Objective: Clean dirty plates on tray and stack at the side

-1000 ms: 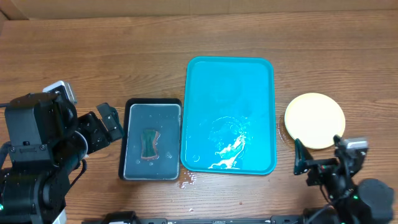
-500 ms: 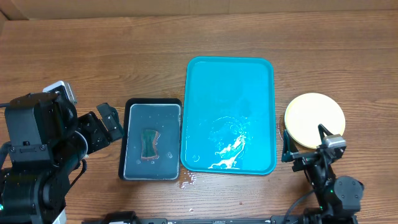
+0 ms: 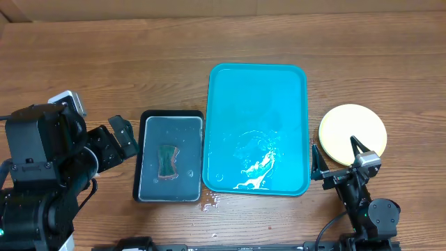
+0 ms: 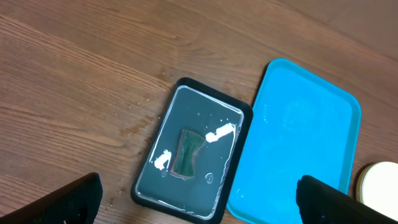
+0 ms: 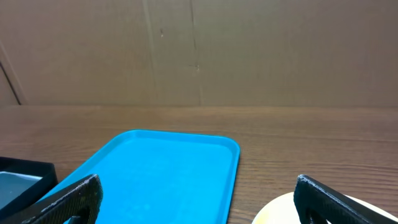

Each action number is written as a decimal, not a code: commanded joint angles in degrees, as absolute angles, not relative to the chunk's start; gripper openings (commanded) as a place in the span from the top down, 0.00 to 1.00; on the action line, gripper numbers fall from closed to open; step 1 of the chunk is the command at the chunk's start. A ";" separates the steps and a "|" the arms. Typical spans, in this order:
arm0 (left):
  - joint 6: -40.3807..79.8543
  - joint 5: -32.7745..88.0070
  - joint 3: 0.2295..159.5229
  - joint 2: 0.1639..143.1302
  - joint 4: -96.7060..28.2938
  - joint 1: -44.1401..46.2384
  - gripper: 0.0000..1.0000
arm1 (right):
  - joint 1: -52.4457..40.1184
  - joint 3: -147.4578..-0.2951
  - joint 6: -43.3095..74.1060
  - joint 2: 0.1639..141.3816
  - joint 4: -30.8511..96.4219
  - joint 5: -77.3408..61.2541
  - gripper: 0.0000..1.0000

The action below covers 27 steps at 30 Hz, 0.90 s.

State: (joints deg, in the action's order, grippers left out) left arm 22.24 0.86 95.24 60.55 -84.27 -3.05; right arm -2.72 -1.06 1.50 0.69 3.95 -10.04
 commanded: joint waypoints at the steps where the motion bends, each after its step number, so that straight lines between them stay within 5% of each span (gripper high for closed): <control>1: 21.19 1.08 95.81 60.73 -84.18 -3.36 0.00 | -2.98 -0.45 1.45 0.16 3.68 -9.47 0.00; 17: 20.95 -0.40 94.50 57.41 -84.16 -1.63 0.00 | -2.98 -0.45 1.45 0.16 3.68 -9.47 0.00; 27: 15.09 6.76 68.38 38.28 -50.33 -1.15 0.00 | -2.98 -0.45 1.45 0.16 3.68 -9.47 0.00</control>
State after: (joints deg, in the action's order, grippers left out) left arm 20.01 2.79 77.17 43.05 -54.92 -1.69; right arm -2.72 -1.06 1.50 0.69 3.99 -10.02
